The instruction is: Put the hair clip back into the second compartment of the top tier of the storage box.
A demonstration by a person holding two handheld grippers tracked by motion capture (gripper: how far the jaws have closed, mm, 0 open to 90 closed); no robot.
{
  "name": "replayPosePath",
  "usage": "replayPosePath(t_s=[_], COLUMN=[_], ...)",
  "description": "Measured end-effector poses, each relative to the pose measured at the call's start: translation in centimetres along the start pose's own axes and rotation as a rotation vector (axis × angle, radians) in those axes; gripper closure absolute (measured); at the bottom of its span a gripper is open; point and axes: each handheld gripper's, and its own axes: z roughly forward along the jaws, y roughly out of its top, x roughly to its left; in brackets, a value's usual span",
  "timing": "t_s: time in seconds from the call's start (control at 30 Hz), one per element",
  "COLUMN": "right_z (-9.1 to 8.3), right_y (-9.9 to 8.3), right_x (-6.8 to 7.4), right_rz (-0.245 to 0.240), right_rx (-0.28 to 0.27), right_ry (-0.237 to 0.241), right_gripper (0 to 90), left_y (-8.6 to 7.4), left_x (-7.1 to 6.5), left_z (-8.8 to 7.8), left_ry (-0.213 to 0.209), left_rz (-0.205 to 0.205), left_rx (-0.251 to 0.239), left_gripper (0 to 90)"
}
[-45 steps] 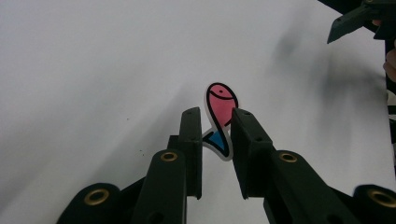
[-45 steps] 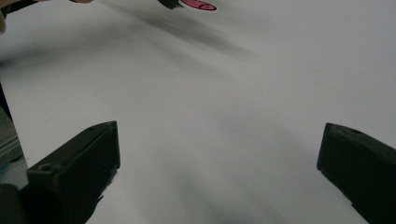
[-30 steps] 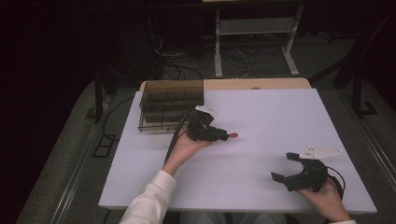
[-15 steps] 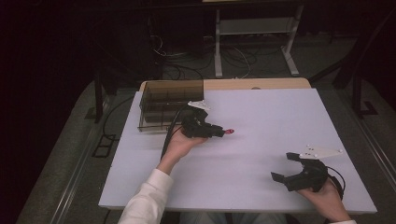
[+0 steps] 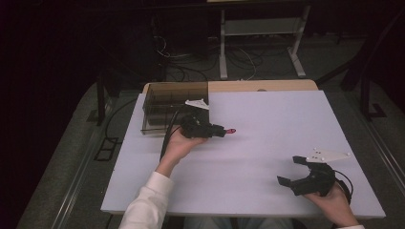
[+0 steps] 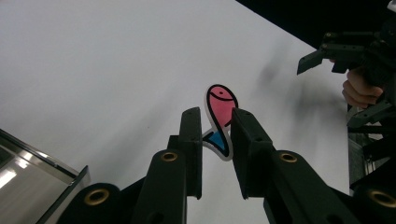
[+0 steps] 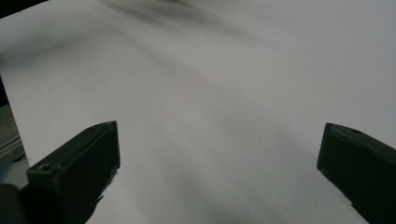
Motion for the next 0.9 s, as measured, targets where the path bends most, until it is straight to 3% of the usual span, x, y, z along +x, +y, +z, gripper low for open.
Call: replayPosePath(t_s=[0.23, 0.9], right_z=[-0.1, -0.6], right_y=[0.0, -0.1], right_x=[0.0, -0.3], right_rz=[0.002, 0.023], right_rx=[-0.003, -0.025], right_ry=[-0.001, -0.011], right_gripper=[0.0, 0.0], left_y=[0.3, 0.8], left_x=[0.1, 0.8], left_z=[-0.7, -4.0], left_ry=[0.001, 0.028], left_rz=[0.002, -0.037], left_rx=[-0.001, -0.073], left_gripper=[73.8, 73.8])
